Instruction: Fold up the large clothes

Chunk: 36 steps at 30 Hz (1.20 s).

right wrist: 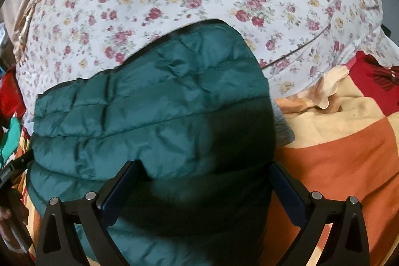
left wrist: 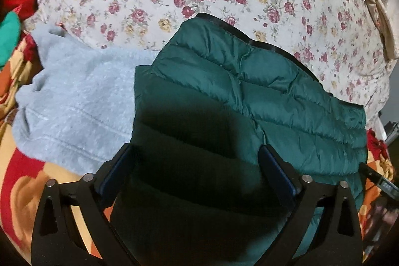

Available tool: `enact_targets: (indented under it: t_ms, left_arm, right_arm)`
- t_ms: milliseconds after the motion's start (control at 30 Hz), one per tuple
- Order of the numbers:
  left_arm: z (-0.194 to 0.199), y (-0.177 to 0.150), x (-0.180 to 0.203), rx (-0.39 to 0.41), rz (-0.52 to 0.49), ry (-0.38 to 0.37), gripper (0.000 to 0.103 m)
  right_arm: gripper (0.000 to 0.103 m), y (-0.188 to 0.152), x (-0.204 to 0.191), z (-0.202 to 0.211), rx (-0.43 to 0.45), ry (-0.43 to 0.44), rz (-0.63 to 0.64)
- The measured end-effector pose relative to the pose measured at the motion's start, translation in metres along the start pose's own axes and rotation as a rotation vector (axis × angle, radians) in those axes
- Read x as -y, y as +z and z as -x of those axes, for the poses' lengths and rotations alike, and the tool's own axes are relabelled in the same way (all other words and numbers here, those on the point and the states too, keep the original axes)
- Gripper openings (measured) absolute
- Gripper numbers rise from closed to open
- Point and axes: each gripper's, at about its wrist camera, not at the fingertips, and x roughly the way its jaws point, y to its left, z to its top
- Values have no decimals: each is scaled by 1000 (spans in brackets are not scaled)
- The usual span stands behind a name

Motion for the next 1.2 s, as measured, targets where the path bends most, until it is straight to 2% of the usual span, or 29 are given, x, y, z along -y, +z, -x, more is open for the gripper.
enact_targets:
  t_ms: [67, 167, 300, 600, 700, 767, 800, 833, 867, 933, 967, 1067, 1200]
  left_arm:
    - [-6, 2, -2, -9, -4, -21, 102]
    - [-12, 5, -8, -14, 11, -52, 103]
    - [-26, 11, -25, -59, 88, -113, 103]
    - [-52, 12, -35, -103, 167, -206, 103]
    - [-51, 11, -32, -120, 153, -191, 103]
    - [-44, 9, -28, -108, 128, -181, 88]
    - [-39, 8, -24, -95, 110, -174, 83]
    - [-31, 7, -20, -81, 86, -163, 72]
    - [-26, 7, -17, -75, 74, -158, 62]
    - [-13, 8, -15, -65, 67, -160, 50]
    - [-5, 9, -15, -61, 72, -169, 43]
    - [20, 11, -17, -56, 88, -209, 34]
    - [59, 2, -11, -66, 60, -226, 29]
  right_arm:
    - [103, 2, 6, -8, -27, 24, -12]
    - [103, 6, 21, -24, -60, 133, -75]
    - [103, 11, 30, -38, -86, 220, -92]
    - [103, 18, 33, -64, -139, 345, -86]
    - [103, 16, 30, -63, -117, 339, -77]
    - [100, 12, 27, -59, -109, 347, -75]
    - [89, 11, 24, -52, -97, 354, -73]
    - [76, 10, 21, -46, -88, 364, -67]
    - [70, 10, 19, -38, -81, 366, -59]
    - [54, 12, 14, -28, -71, 360, -48]
    - [51, 13, 13, -18, -63, 364, -50]
    - [43, 16, 8, 9, -35, 404, -70]
    - [42, 10, -4, 45, -28, 452, -58]
